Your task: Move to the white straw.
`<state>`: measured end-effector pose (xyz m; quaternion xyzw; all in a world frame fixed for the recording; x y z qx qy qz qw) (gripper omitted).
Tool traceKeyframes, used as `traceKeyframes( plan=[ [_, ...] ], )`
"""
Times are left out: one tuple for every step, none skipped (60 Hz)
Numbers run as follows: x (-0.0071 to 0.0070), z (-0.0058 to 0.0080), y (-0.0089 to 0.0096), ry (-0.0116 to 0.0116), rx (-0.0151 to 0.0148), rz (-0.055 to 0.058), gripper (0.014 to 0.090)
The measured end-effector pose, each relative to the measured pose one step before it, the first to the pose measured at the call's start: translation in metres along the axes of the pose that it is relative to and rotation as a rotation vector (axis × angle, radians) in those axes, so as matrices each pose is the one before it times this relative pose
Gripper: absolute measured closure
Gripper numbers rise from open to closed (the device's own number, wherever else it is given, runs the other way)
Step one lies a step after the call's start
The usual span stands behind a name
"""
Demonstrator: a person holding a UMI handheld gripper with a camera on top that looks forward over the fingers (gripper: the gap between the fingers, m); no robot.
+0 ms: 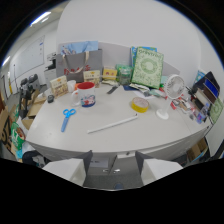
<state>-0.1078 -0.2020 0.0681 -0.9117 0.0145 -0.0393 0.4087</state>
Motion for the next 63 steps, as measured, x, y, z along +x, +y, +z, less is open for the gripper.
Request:
traceKeyframes(
  plan=[
    [0.00108,0.00366,-0.00118,-0.00415,-0.00210,-0.0029,0.0206],
    [0.00140,0.00481,-0.00209,-0.00501,-0.00167,-0.0023,0.0204],
    [0.00164,0.00513,-0.00202,-0.00437,-0.00148,-0.0018,0.0205],
    [0.00112,0.00451,-0.00162,-0.00328,-0.00289,-0.0019,0.0204],
    [0.00118,0.00457,-0.00187,-0.00357,-0.00277,-0.0020,0.0204],
    [0.00108,0.00484,-0.00189,-0.00353,-0.00201,-0.0017,0.0203],
    [0.00101,0.00476,-0.00196,-0.00367,-0.00183,-0.0023,0.0203],
    [0.00102,0.00499,-0.00210,-0.00353,-0.00234,-0.0026,0.0205],
    [0.00097,0.00450,-0.00171,-0.00346,-0.00297,-0.0033,0.0205],
    [0.00198,0.00574,-0.00157,-0.00387,-0.00060,-0.0031,0.0203],
    [0.00071,0.00458,-0.00206,-0.00220,-0.00227,-0.0028,0.0203],
    [0.00065,0.00476,-0.00214,-0.00310,-0.00132,-0.0026,0.0204],
    [0.00083,0.00483,-0.00199,-0.00354,-0.00076,-0.0026,0.0203],
    [0.00071,0.00444,-0.00165,-0.00344,-0.00131,-0.0022,0.0204],
    [0.00083,0.00452,-0.00192,-0.00359,-0.00177,-0.0010,0.0202],
    [0.00042,0.00450,-0.00146,-0.00394,-0.00209,-0.0004,0.0204],
    [0.00062,0.00505,-0.00153,-0.00397,-0.00215,-0.0008,0.0203],
    [0.00040,0.00407,-0.00131,-0.00255,-0.00262,0.0002,0.0205],
    [0.00071,0.00435,-0.00143,-0.00200,-0.00257,0.0002,0.0204],
    [0.00102,0.00415,-0.00112,-0.00304,-0.00287,0.0013,0.0205],
    [0.00070,0.00395,-0.00099,-0.00169,-0.00296,0.0004,0.0206],
    [0.00084,0.00383,-0.00121,-0.00193,-0.00225,-0.0007,0.0206],
    [0.00075,0.00362,-0.00117,-0.00174,-0.00168,-0.0003,0.0204],
    [0.00095,0.00376,-0.00114,-0.00086,-0.00192,-0.0006,0.0204],
    [0.00102,0.00335,-0.00112,0.00000,-0.00186,-0.0007,0.0203],
    [0.00085,0.00339,-0.00105,-0.00013,-0.00143,-0.0003,0.0203],
    [0.00062,0.00308,-0.00105,-0.00067,-0.00192,-0.0008,0.0201],
    [0.00061,0.00316,-0.00079,-0.00102,-0.00105,-0.0013,0.0203],
    [0.00039,0.00265,-0.00091,-0.00074,-0.00238,-0.0008,0.0204],
    [0.00040,0.00338,-0.00096,-0.00163,-0.00115,-0.0002,0.0203],
    [0.00029,0.00248,-0.00067,-0.00097,-0.00236,-0.0002,0.0203],
    [-0.00008,0.00250,-0.00062,-0.00220,-0.00265,0.0002,0.0201],
    [-0.00031,0.00225,-0.00033,-0.00296,-0.00275,0.0003,0.0204],
    [-0.00034,0.00209,-0.00023,-0.00274,-0.00224,0.0000,0.0205],
    [-0.00015,0.00205,-0.00025,-0.00189,-0.00245,-0.0001,0.0204],
    [-0.00012,0.00180,-0.00017,-0.00125,-0.00285,0.0001,0.0204],
    [0.00037,0.00155,0.00003,-0.00171,-0.00135,-0.0003,0.0204],
    [-0.00007,0.00153,-0.00022,-0.00134,-0.00186,-0.0004,0.0202],
    [-0.00012,0.00091,-0.00066,-0.00160,-0.00181,0.0002,0.0203],
    [0.00007,0.00120,-0.00035,-0.00069,-0.00133,-0.0004,0.0202],
    [0.00025,0.00113,-0.00031,-0.00067,-0.00168,-0.0006,0.0202],
    [0.00019,0.00098,-0.00037,-0.00028,-0.00198,-0.0007,0.0203],
    [0.00014,0.00080,-0.00018,-0.00007,-0.00164,-0.0007,0.0204],
    [-0.00006,0.00072,-0.00037,-0.00062,-0.00143,-0.0005,0.0204],
    [0.00021,0.00124,0.00011,-0.00073,0.00075,-0.0009,0.0206],
    [0.00005,0.00077,-0.00024,-0.00060,-0.00098,0.0000,0.0205],
    [0.00012,0.00054,-0.00031,-0.00041,-0.00083,0.0000,0.0206],
    [0.00002,0.00067,-0.00027,-0.00074,-0.00115,-0.0001,0.0205],
    [-0.00003,0.00057,-0.00021,-0.00072,-0.00076,0.0001,0.0204],
    [0.00009,0.00052,-0.00021,-0.00055,-0.00057,0.0000,0.0206],
    [0.00014,0.00064,-0.00017,0.00000,-0.00047,-0.0002,0.0206],
    [0.00014,0.00057,-0.00010,0.00042,-0.00072,-0.0002,0.0203],
    [0.00023,0.00058,-0.00003,0.00072,-0.00091,0.0000,0.0204],
    [0.00064,-0.00037,0.00042,0.00093,-0.00123,-0.0013,0.0205],
    [0.00017,0.00022,0.00013,0.00071,-0.00152,0.0005,0.0204],
    [0.00016,0.00028,-0.00006,0.00004,-0.00093,0.0009,0.0203],
    [0.00009,0.00019,-0.00008,0.00051,0.00017,0.0005,0.0204],
    [0.00009,0.00028,-0.00012,0.00091,0.00127,-0.0002,0.0203],
    [0.00002,0.00012,-0.00022,0.00075,0.00088,0.0008,0.0204],
    [0.00000,-0.00001,-0.00017,-0.00034,-0.00036,0.0019,0.0203],
    [0.00001,-0.00003,-0.00019,-0.00115,-0.00022,0.0015,0.0205],
    [0.00007,0.00007,-0.00004,0.00028,0.00072,0.0005,0.0204],
    [0.00006,0.00040,-0.00012,0.00053,0.00059,0.0008,0.0205]
  ],
)
